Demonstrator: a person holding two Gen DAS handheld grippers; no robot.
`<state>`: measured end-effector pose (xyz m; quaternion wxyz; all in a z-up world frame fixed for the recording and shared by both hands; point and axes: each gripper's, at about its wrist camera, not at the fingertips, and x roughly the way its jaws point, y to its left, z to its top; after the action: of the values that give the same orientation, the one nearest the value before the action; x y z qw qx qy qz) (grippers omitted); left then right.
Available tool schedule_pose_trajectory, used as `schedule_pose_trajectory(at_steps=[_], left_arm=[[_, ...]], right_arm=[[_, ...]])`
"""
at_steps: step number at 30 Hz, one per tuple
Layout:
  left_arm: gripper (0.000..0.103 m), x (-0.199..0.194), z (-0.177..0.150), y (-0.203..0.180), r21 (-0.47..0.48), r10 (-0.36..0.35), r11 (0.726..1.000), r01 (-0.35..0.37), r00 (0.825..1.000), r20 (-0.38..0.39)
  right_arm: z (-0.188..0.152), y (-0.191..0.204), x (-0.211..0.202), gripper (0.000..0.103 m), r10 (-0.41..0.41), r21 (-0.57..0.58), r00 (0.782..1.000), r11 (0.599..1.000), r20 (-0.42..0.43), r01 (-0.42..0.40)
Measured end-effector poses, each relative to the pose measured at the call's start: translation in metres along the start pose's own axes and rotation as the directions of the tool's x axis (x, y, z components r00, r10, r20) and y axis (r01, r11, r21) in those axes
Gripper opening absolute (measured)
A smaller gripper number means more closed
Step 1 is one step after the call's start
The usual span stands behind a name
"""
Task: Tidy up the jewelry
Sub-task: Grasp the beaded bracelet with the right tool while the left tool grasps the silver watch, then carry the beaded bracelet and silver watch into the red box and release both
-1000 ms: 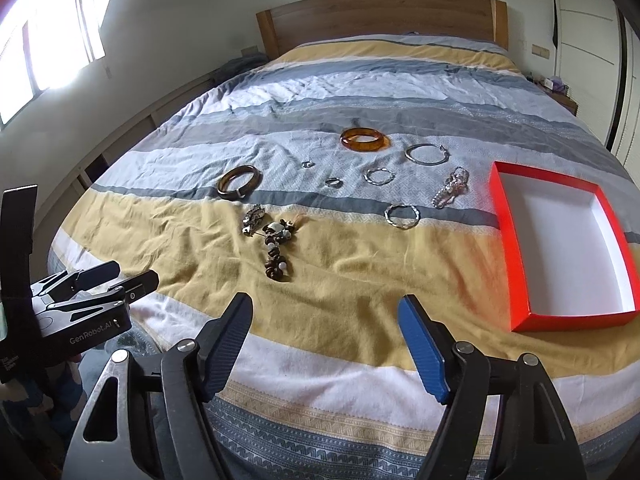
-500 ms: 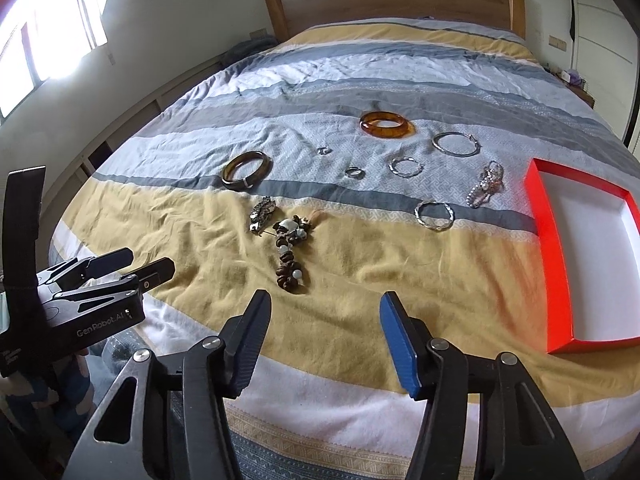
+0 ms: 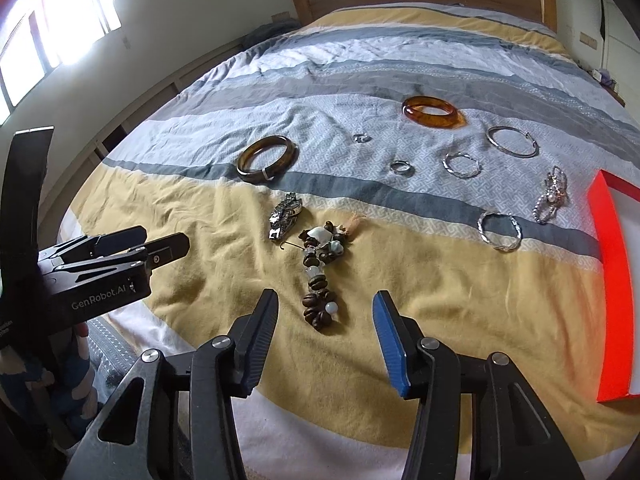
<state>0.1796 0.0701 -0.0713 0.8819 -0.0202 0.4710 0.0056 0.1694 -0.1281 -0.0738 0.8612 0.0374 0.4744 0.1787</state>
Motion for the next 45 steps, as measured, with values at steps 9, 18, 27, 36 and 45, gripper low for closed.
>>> schedule_pose_trajectory(at_steps=[9, 18, 27, 36, 45], left_arm=[[0.065, 0.023, 0.03, -0.008, -0.02, -0.08, 0.997, 0.079, 0.997, -0.024], [0.065, 0.036, 0.037, -0.036, 0.011, -0.124, 0.992, 0.124, 0.991, -0.049], [0.042, 0.077, 0.038, -0.067, 0.024, -0.095, 0.995, 0.098, 0.989, -0.114], [0.023, 0.063, 0.034, -0.066, 0.021, -0.075, 0.997, 0.077, 0.994, -0.074], [0.023, 0.017, 0.036, -0.088, 0.045, -0.126, 0.991, 0.127, 0.992, -0.024]], right_arm=[[0.005, -0.004, 0.046, 0.041, 0.011, -0.007, 0.998, 1.0, -0.065, -0.012], [0.011, -0.022, 0.047, 0.012, 0.054, 0.014, 0.997, 0.998, -0.05, -0.054], [0.012, -0.043, 0.002, 0.012, 0.075, 0.053, 0.997, 0.996, 0.03, -0.077], [0.011, -0.054, -0.037, 0.012, 0.079, 0.069, 0.992, 0.994, 0.094, -0.085], [0.005, -0.072, -0.087, 0.012, 0.031, 0.1, 0.986, 0.994, 0.166, -0.048]])
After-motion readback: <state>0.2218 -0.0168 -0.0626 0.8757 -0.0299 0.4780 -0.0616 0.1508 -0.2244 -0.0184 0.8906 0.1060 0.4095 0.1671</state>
